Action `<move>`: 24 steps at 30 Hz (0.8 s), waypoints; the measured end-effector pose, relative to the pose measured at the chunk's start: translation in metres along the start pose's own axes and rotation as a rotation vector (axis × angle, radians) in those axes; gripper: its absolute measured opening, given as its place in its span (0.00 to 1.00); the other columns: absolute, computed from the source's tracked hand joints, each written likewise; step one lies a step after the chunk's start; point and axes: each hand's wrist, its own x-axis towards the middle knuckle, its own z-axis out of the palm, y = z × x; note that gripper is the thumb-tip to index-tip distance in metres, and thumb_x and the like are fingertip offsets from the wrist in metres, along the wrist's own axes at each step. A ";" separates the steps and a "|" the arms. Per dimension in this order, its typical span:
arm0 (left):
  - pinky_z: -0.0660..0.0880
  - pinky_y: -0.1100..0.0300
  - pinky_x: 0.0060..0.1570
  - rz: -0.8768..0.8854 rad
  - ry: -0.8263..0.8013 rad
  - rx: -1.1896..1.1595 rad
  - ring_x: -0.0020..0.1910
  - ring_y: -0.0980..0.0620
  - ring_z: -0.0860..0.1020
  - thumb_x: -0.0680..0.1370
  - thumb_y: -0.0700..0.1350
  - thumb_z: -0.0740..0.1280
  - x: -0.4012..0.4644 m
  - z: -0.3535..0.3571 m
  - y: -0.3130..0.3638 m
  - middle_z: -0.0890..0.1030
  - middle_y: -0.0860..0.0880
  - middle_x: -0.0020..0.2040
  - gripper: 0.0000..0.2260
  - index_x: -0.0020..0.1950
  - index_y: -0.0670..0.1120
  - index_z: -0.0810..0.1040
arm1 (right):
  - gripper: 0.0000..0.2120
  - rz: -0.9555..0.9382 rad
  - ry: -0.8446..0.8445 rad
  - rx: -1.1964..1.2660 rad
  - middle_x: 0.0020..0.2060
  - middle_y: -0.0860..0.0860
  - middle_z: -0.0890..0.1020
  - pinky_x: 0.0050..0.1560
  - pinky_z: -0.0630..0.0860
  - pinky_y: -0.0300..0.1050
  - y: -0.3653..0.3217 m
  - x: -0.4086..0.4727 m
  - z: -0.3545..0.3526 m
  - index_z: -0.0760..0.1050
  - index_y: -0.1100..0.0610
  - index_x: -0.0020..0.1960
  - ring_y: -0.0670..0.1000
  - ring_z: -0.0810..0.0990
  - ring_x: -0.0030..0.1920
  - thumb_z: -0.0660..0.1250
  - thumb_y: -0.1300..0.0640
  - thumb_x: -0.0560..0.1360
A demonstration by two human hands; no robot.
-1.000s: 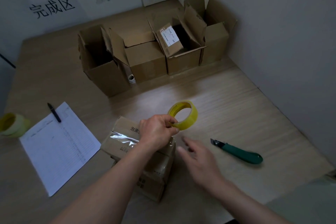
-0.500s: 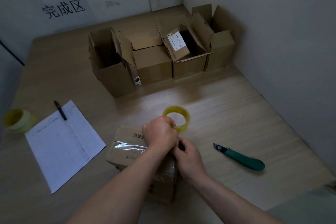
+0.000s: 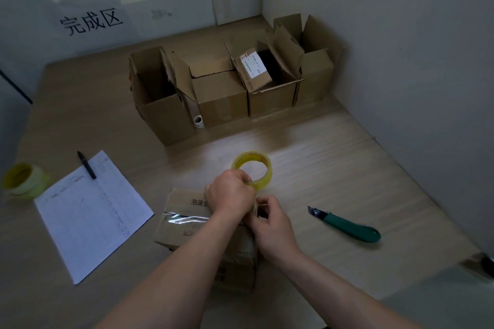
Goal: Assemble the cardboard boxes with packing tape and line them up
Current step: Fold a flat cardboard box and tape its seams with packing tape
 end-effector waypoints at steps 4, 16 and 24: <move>0.73 0.56 0.59 0.003 -0.026 -0.026 0.54 0.49 0.81 0.69 0.50 0.72 -0.002 -0.002 -0.007 0.84 0.53 0.48 0.04 0.40 0.58 0.79 | 0.19 -0.035 0.014 -0.055 0.45 0.43 0.78 0.49 0.76 0.46 0.003 -0.010 0.001 0.66 0.46 0.56 0.47 0.79 0.48 0.73 0.47 0.73; 0.76 0.56 0.50 0.070 0.105 -0.004 0.52 0.44 0.81 0.69 0.41 0.67 -0.003 0.004 -0.008 0.84 0.48 0.49 0.12 0.50 0.52 0.83 | 0.15 -0.121 -0.051 -0.156 0.42 0.43 0.81 0.46 0.77 0.47 -0.007 -0.004 -0.006 0.67 0.46 0.56 0.47 0.81 0.45 0.70 0.48 0.74; 0.78 0.55 0.46 0.148 0.039 -0.314 0.42 0.50 0.81 0.69 0.46 0.76 0.002 0.000 -0.028 0.82 0.54 0.37 0.06 0.41 0.53 0.82 | 0.11 -0.114 -0.088 -0.117 0.49 0.45 0.81 0.50 0.75 0.42 -0.001 -0.002 -0.006 0.74 0.50 0.54 0.45 0.78 0.53 0.71 0.51 0.74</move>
